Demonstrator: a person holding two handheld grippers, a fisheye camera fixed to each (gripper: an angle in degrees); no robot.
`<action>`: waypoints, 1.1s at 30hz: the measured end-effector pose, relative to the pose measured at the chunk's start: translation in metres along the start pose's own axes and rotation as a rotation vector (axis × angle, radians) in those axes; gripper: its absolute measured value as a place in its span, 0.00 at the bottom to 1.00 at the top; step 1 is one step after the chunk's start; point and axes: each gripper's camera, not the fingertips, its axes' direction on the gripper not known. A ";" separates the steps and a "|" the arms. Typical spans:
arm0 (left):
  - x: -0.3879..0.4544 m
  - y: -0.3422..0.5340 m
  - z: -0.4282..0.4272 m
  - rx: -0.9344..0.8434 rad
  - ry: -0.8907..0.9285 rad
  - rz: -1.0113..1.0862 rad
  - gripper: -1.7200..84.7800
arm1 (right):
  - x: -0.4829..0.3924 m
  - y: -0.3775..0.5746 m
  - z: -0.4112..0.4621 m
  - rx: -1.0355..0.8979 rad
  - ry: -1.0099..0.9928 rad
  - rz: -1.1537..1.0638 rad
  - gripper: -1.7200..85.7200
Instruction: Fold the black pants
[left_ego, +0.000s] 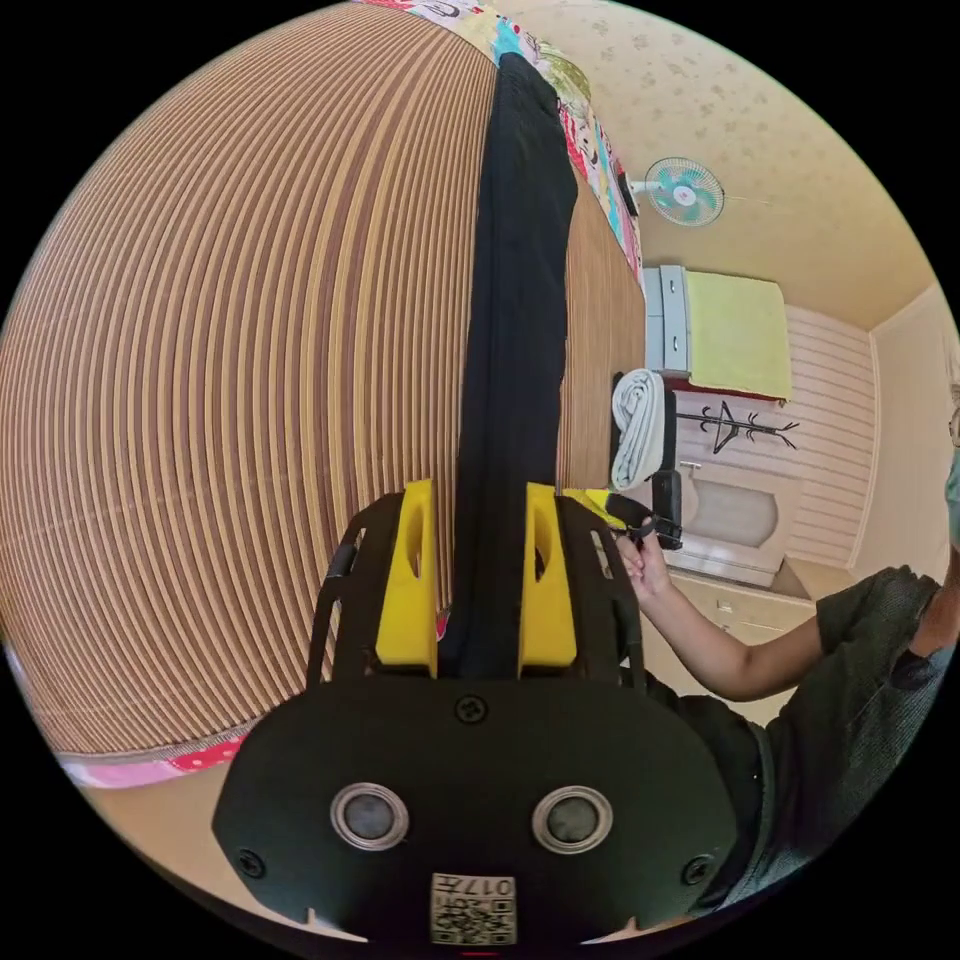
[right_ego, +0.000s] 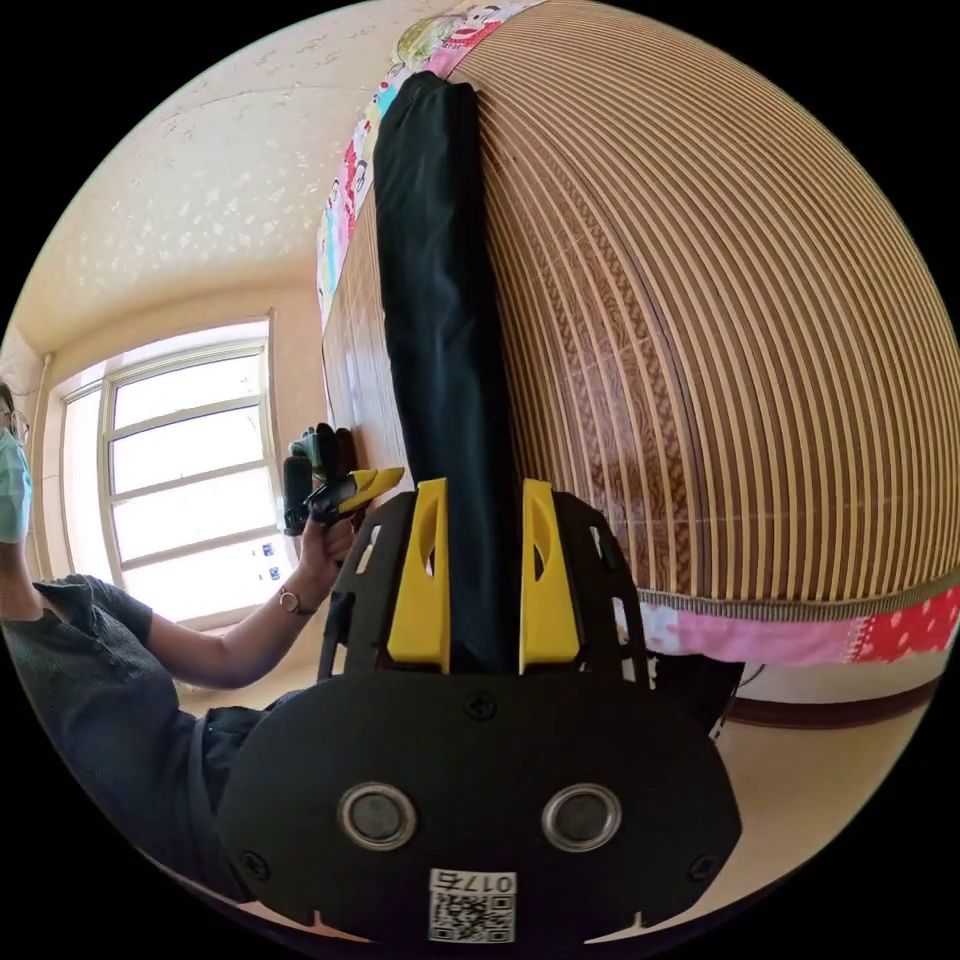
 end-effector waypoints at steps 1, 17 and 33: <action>-0.002 -0.021 -0.001 0.015 0.045 0.006 0.20 | 0.005 -0.010 0.000 -0.011 -0.014 -0.002 0.16; 0.045 -0.121 0.016 -0.040 0.138 0.124 0.08 | 0.063 -0.161 0.049 -0.147 -0.318 -0.085 0.07; 0.329 0.127 -0.179 0.199 0.375 0.658 0.07 | -0.177 0.087 -0.120 -0.053 -0.451 -0.716 0.03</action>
